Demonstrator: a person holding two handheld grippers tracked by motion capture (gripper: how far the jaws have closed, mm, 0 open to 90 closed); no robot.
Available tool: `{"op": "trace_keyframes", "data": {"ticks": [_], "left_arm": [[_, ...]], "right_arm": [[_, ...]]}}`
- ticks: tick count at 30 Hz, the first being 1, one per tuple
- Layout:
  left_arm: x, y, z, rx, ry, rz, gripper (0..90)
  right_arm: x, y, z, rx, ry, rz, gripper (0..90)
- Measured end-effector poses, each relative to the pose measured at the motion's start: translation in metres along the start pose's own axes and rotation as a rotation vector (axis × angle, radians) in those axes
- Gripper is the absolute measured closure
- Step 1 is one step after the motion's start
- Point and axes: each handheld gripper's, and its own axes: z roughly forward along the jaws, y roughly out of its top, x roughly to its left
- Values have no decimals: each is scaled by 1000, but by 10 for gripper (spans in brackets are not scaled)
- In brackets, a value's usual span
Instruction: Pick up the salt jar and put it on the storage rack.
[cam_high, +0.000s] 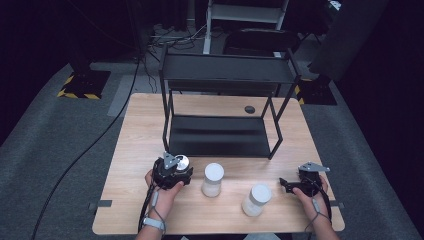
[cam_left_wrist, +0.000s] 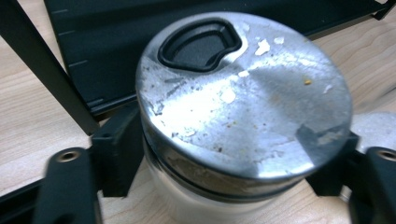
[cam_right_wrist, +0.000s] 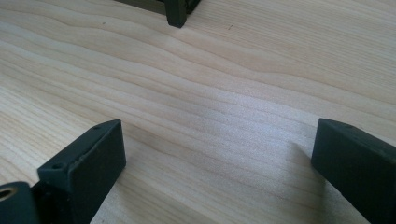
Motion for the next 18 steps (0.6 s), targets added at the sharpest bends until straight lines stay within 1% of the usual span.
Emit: {"op": "trace_keyframes", "data": {"ticks": [3,4,6,9,12,18], "left_arm": [[-1,-8,0,-29,3,-22,279],[-1,-8,0,-31,3,-19,280],[-1,-8,-1,-30,7,-11,286],[0,-8,-2,-33,4,-20,289],[3,-5,-4,-22,-2,-25,290],[4,0,-8,-27,4,-10,291]], "right_arm": [[0,0,0,0,0,0,27],[0,0,0,0,0,0,27],[0,0,0,0,0,0,27],[0,0,0,0,0,0,27],[0,0,0,0,0,0,27],[0,0,0,0,0,0,27]]}}
